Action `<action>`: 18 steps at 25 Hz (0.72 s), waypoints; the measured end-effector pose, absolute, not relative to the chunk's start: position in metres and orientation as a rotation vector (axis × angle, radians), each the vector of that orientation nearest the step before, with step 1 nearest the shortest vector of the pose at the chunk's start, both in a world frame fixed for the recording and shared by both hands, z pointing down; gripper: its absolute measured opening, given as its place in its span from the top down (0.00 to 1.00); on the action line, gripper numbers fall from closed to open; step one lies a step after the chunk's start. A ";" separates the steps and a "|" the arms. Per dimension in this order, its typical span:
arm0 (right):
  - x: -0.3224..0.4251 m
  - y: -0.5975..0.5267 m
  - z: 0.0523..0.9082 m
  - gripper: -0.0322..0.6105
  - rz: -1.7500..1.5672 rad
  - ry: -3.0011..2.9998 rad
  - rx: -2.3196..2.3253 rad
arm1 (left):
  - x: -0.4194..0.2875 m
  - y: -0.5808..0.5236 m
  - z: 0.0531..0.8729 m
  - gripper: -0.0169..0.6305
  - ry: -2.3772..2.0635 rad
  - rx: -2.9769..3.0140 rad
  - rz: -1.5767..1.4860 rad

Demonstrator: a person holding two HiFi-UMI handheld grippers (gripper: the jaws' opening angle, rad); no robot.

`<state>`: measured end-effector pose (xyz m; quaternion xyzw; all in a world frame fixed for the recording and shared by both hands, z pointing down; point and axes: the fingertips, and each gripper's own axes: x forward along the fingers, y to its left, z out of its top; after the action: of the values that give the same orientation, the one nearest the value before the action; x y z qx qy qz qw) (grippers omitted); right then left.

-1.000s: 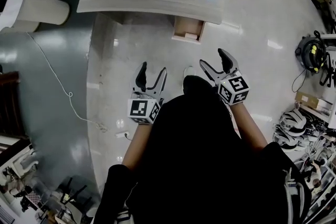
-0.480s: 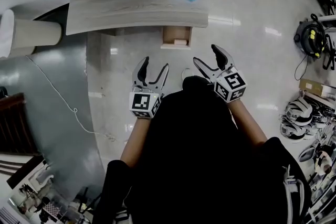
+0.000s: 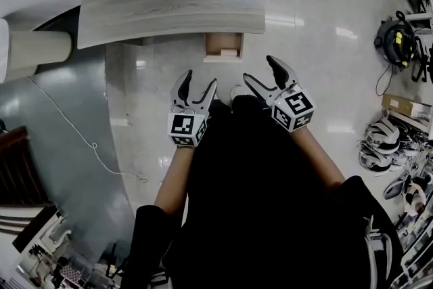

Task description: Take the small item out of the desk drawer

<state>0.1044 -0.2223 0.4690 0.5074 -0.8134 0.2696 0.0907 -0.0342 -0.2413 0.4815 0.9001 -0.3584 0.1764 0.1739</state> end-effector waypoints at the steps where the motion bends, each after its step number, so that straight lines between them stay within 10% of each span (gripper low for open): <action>1: 0.101 -0.222 0.472 0.41 0.806 -2.405 1.509 | -0.033 -0.243 0.490 0.54 -0.990 2.558 0.523; 18: 0.112 -0.222 0.518 0.41 0.981 -2.188 1.706 | 0.045 -0.281 0.657 0.54 -0.436 2.560 0.948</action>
<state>0.1121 -0.2218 0.5179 0.5769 -0.7398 0.3317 0.0993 0.0452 -0.2813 0.6574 0.9097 -0.1548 0.3368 0.1874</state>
